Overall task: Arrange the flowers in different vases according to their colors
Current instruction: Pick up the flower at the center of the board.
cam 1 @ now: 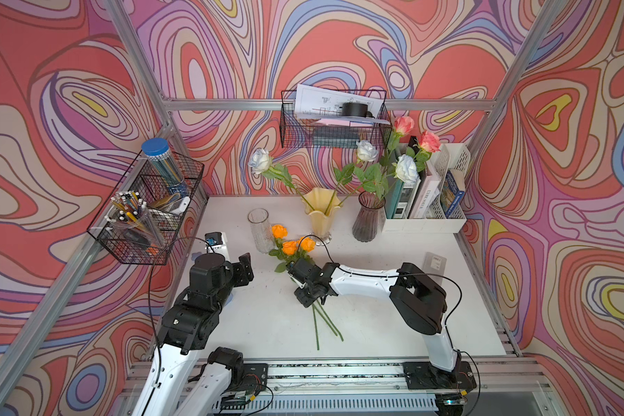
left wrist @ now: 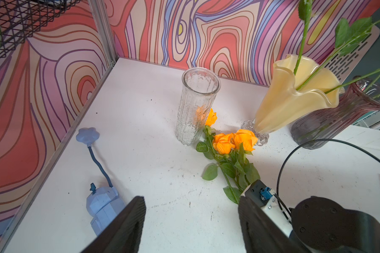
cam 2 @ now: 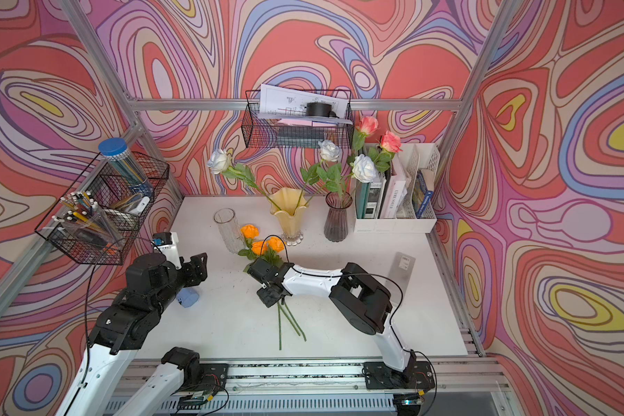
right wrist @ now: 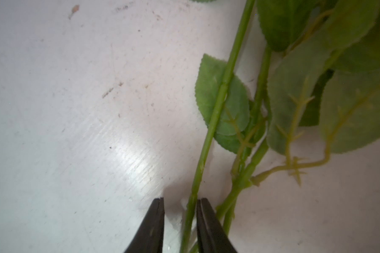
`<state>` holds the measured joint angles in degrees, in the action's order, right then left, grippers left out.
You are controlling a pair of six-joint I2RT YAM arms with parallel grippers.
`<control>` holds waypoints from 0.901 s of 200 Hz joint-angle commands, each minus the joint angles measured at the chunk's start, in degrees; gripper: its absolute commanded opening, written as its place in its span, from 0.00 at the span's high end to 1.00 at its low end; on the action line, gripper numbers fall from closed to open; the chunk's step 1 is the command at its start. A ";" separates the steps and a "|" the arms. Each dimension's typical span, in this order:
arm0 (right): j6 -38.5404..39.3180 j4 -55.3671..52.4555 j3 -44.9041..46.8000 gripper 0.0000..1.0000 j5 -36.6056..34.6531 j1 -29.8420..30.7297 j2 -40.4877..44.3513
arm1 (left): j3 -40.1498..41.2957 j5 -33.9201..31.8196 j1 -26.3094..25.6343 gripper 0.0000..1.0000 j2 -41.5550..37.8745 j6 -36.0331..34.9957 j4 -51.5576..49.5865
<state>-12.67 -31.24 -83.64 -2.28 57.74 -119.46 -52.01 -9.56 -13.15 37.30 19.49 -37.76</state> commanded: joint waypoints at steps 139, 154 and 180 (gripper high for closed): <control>3.39 -0.97 -3.41 1.00 1.36 -0.49 3.47 | 0.03 0.18 0.19 0.28 -1.08 -0.75 -0.18; 4.11 -3.07 -4.71 1.00 3.06 -0.52 5.14 | -0.79 0.41 0.23 0.28 -1.15 -0.76 -0.49; 4.12 -5.96 -4.81 1.00 4.16 -0.52 8.36 | -2.00 0.64 0.29 0.28 -1.08 -0.76 -1.09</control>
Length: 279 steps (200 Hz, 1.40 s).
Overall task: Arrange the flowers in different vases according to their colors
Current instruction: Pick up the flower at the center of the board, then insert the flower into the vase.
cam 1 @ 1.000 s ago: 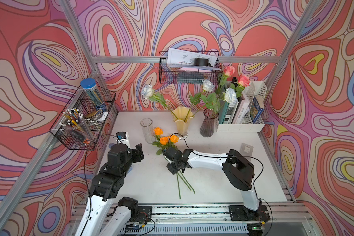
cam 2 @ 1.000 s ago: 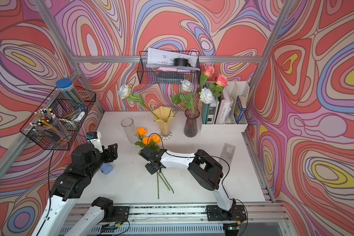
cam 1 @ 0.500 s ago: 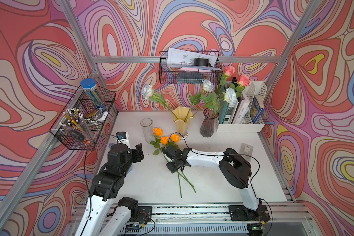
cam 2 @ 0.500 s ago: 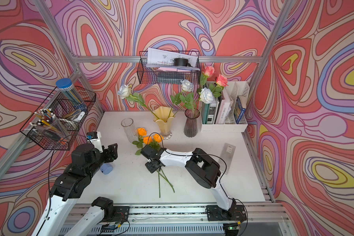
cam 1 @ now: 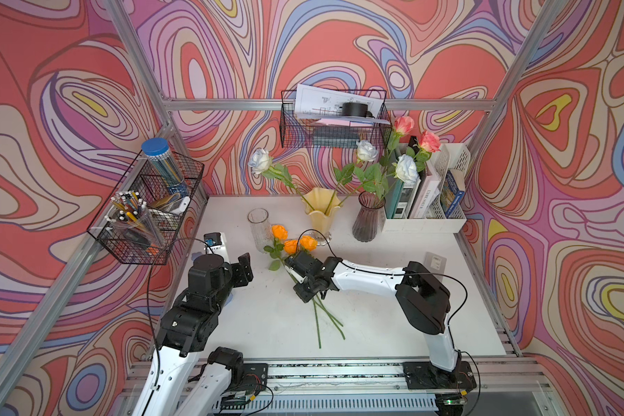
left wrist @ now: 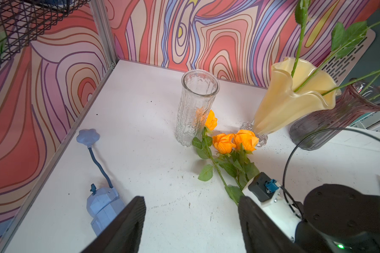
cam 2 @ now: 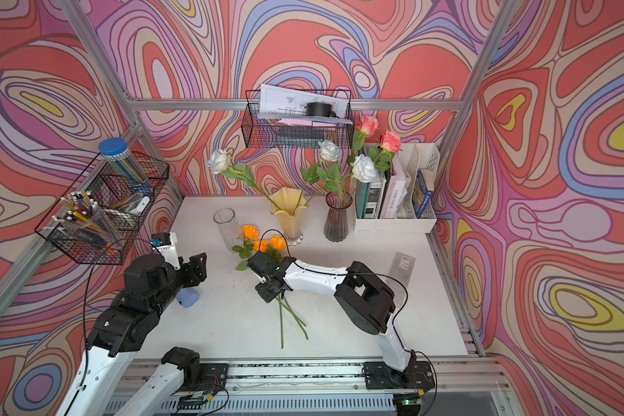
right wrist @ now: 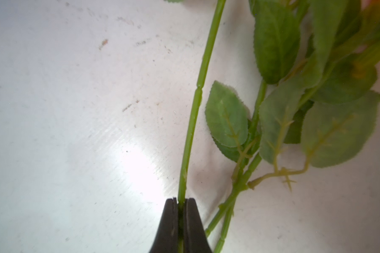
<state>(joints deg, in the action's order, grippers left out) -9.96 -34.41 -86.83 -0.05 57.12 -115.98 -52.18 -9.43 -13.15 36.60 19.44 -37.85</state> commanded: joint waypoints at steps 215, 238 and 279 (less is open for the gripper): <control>12.50 -0.08 -16.19 1.00 1.90 11.78 29.44 | -2.39 -11.21 0.23 0.28 -11.32 2.20 -7.59; 17.23 4.74 -28.65 1.00 0.82 9.33 21.58 | -0.82 -9.55 0.23 0.28 -13.49 2.48 -8.30; 15.85 17.89 -60.54 1.00 9.38 2.68 -2.61 | 0.79 -6.21 0.23 0.28 -12.82 1.79 -9.00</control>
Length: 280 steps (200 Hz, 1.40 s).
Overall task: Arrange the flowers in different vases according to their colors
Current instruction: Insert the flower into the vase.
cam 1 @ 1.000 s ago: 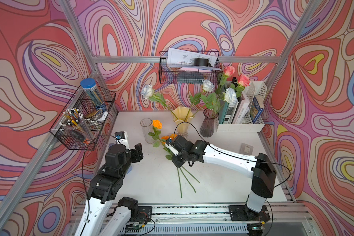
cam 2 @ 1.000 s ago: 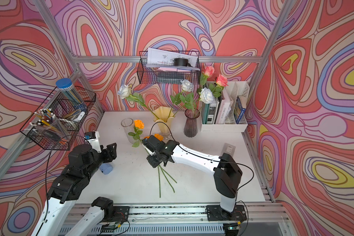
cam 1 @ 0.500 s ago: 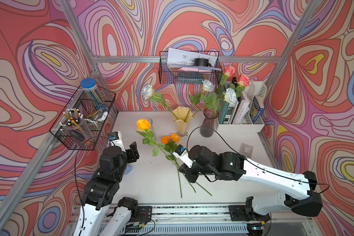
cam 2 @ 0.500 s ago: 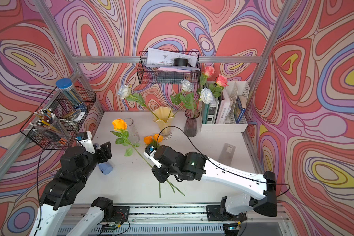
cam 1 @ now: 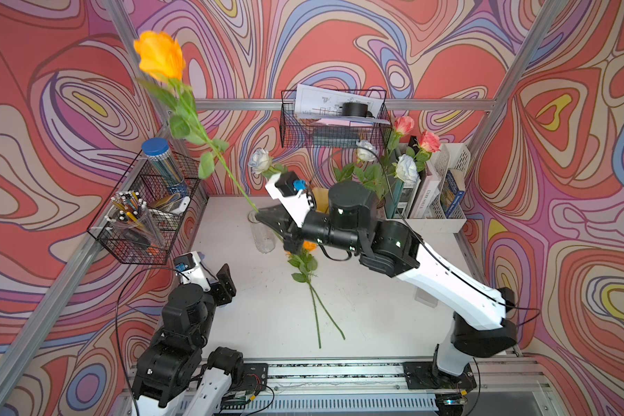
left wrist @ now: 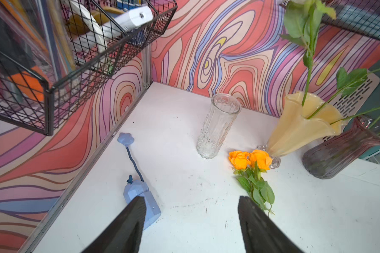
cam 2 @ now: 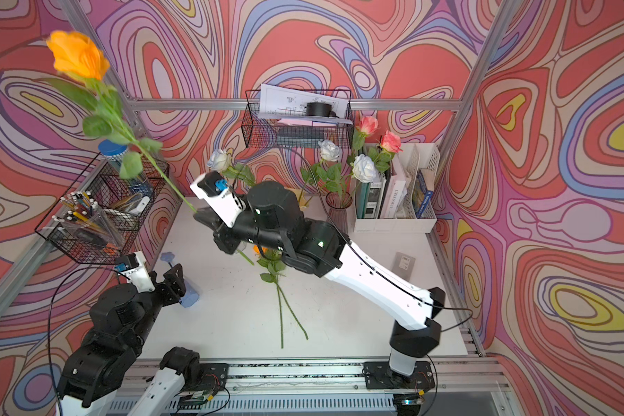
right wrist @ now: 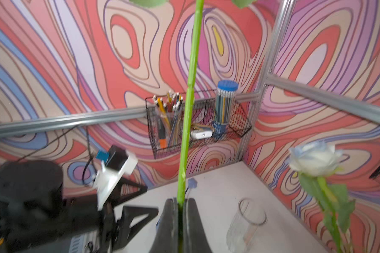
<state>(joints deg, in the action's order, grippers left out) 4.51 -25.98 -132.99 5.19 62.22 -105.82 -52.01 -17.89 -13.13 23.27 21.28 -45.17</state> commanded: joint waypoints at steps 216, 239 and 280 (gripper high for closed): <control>-5.04 48.18 -14.76 1.00 4.67 -13.08 -42.52 | 1.64 5.15 0.21 0.28 2.07 0.15 -2.46; -3.73 47.83 -14.71 1.00 4.16 -13.18 -44.37 | 1.57 5.40 0.22 0.28 2.14 0.02 -2.38; -2.43 49.33 -8.60 1.00 3.79 -13.27 -43.54 | 1.75 5.41 0.21 0.28 2.79 -0.27 -1.76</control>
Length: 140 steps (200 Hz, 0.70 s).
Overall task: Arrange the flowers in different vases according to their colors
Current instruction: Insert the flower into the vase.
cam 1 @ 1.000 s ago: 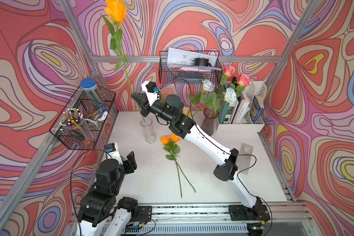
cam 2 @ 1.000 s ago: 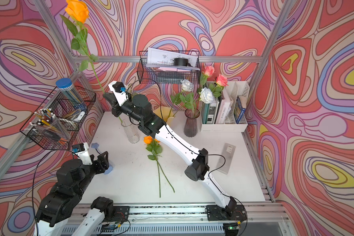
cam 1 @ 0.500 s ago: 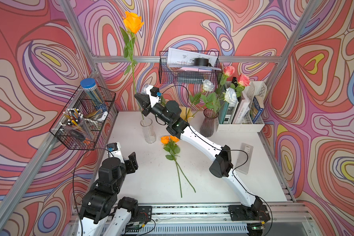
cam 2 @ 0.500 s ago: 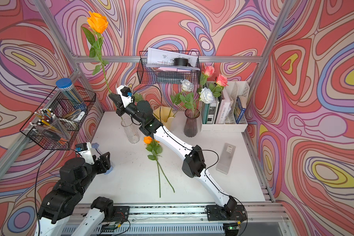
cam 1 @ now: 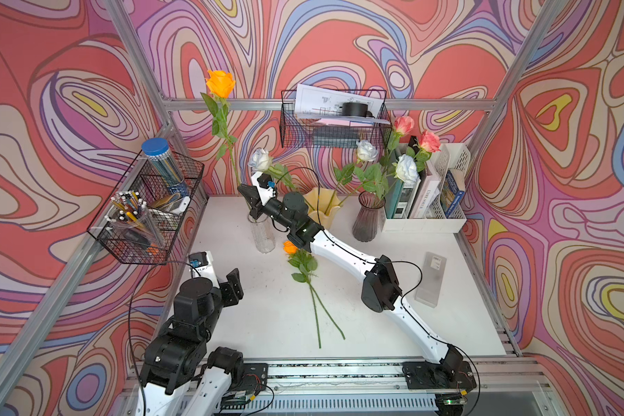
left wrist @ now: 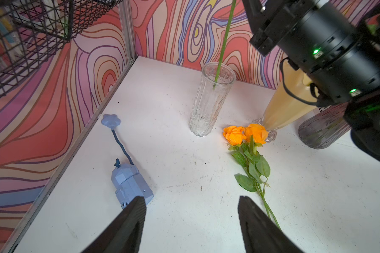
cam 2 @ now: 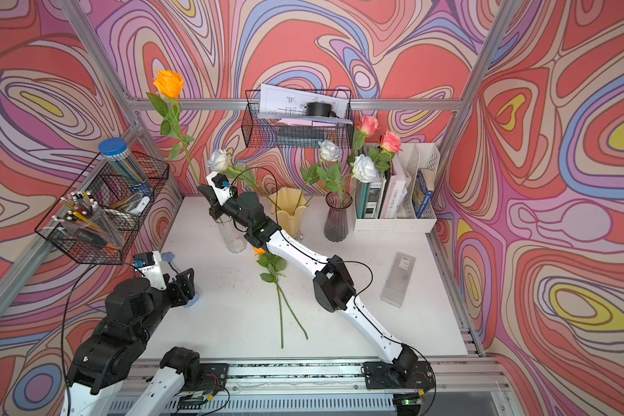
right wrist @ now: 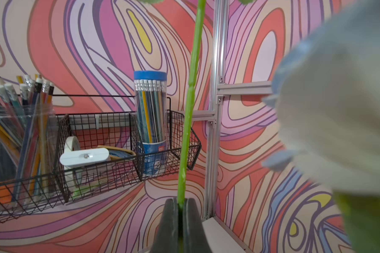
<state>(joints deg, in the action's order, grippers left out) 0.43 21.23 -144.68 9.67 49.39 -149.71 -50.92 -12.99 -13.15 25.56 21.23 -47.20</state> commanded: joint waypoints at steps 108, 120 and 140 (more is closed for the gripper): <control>2.57 8.70 37.96 0.38 -3.13 0.94 22.82 | 0.91 1.22 0.23 0.28 -0.09 -0.23 1.08; 2.87 8.90 41.15 0.33 -3.64 1.30 25.80 | 0.96 1.32 0.23 0.28 -0.11 -0.17 0.99; 1.79 9.53 46.94 0.32 -3.87 1.78 30.83 | 1.02 1.74 0.18 0.28 -0.04 -0.14 1.10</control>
<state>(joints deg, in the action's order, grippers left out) 2.79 27.62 -102.69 7.05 50.26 -124.86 -50.39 -12.14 -13.13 25.98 21.23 -47.13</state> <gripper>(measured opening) 0.675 0.720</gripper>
